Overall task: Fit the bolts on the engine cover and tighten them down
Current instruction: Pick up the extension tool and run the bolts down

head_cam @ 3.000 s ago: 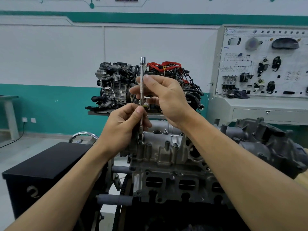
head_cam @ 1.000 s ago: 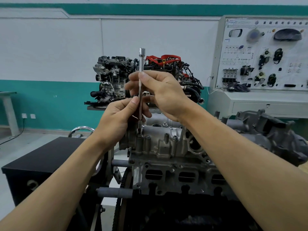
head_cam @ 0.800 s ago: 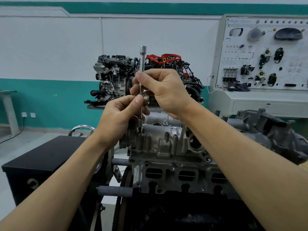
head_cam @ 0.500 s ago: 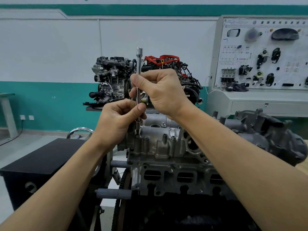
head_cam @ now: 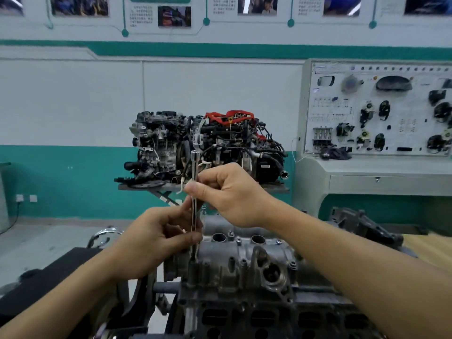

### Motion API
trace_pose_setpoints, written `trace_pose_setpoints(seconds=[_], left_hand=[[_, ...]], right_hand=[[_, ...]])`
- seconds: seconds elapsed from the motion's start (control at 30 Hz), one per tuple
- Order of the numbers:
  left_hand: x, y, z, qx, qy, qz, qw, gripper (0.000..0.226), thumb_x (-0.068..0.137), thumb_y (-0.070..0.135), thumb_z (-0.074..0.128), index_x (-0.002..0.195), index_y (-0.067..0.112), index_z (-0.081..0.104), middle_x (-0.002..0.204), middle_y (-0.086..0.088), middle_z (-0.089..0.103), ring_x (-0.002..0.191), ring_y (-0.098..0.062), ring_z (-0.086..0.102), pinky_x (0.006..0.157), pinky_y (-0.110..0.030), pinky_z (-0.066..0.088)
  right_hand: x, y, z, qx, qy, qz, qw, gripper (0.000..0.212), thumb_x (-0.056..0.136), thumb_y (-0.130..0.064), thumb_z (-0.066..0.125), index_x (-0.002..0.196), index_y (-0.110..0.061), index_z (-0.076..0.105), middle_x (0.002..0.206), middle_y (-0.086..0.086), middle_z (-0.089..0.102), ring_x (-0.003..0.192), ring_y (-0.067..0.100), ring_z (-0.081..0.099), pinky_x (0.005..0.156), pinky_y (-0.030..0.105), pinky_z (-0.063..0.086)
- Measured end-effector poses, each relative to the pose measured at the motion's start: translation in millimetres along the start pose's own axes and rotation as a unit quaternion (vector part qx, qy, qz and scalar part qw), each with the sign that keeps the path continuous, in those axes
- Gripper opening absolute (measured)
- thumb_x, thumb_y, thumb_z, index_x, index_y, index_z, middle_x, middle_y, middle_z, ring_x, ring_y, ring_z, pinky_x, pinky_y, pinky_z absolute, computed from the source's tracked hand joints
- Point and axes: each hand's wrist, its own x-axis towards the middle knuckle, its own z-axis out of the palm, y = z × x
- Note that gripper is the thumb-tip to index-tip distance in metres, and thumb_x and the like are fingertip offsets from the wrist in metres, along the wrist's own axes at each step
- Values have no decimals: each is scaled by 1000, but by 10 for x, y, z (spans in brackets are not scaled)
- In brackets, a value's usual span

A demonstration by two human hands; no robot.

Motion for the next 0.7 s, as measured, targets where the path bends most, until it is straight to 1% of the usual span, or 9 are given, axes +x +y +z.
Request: trace_pose_setpoints(seconds=[0.07, 0.1, 0.17, 0.27, 0.37, 0.43, 0.5, 0.57, 0.7], left_hand=[[-13, 46, -54, 44, -50, -25, 997, 21, 84, 20, 80, 97, 32, 69, 87, -4, 75, 76, -11, 69, 71, -20, 53], [-8, 77, -70, 58, -65, -36, 996, 24, 84, 16, 80, 96, 33, 68, 86, -3, 76, 76, -11, 70, 71, -19, 54], [17, 128, -75, 86, -76, -46, 992, 26, 84, 12, 79, 92, 33, 67, 82, -3, 76, 73, -18, 71, 70, -27, 56], [-6, 169, -57, 115, -57, -49, 991, 21, 83, 13, 80, 92, 27, 68, 84, -5, 77, 79, -29, 73, 77, -43, 59], [-101, 163, 16, 82, -17, -51, 995, 22, 84, 3, 78, 98, 18, 70, 88, -4, 78, 84, -22, 75, 84, -42, 59], [-156, 151, 84, 95, 17, -40, 994, 25, 84, 1, 77, 101, 18, 71, 90, 2, 79, 86, -15, 76, 84, -37, 59], [-199, 128, 148, 105, 52, -32, 993, 28, 84, 1, 76, 103, 21, 71, 92, 6, 79, 88, -11, 75, 83, -33, 59], [-243, 125, 210, 121, 79, -16, 989, 31, 85, 1, 75, 103, 27, 71, 91, 9, 78, 86, -10, 74, 79, -33, 59], [-287, 173, 288, 133, 95, 5, 987, 41, 86, 1, 74, 105, 37, 68, 89, 10, 77, 80, -12, 73, 71, -34, 58]], right_hand=[[7, -10, 11, 17, 17, 24, 999, 27, 101, -8, 54, 88, 10, 70, 69, 2, 74, 54, 8, 65, 55, 11, 44], [18, -2, 15, 28, 26, 35, 999, 27, 101, -11, 55, 90, 7, 71, 80, 16, 75, 65, 28, 70, 57, 22, 47], [33, -12, 42, 34, 28, 48, 998, 28, 102, -14, 55, 91, 6, 71, 87, 22, 74, 79, 52, 65, 59, 43, 49], [28, -66, 82, 29, 27, 49, 998, 28, 102, -13, 54, 94, 11, 68, 87, 18, 75, 85, 51, 66, 66, 43, 55], [-7, -103, 87, 14, 32, 38, 999, 27, 101, -14, 55, 92, 8, 70, 86, 19, 75, 85, 58, 62, 76, 65, 52], [-29, -114, 84, 4, 32, 28, 999, 27, 101, -15, 56, 90, 4, 72, 86, 23, 74, 83, 62, 58, 75, 69, 48], [-51, -117, 91, 5, 29, 22, 999, 27, 101, -14, 57, 89, 4, 73, 86, 22, 74, 84, 54, 63, 78, 64, 51], [-80, -103, 104, 11, 38, 15, 999, 25, 101, -12, 57, 90, 5, 72, 86, 16, 75, 81, 33, 72, 82, 51, 57], [-133, -79, 145, 38, 56, 11, 998, 25, 101, -8, 55, 90, 9, 70, 81, 12, 73, 60, -1, 64, 58, 11, 48]])
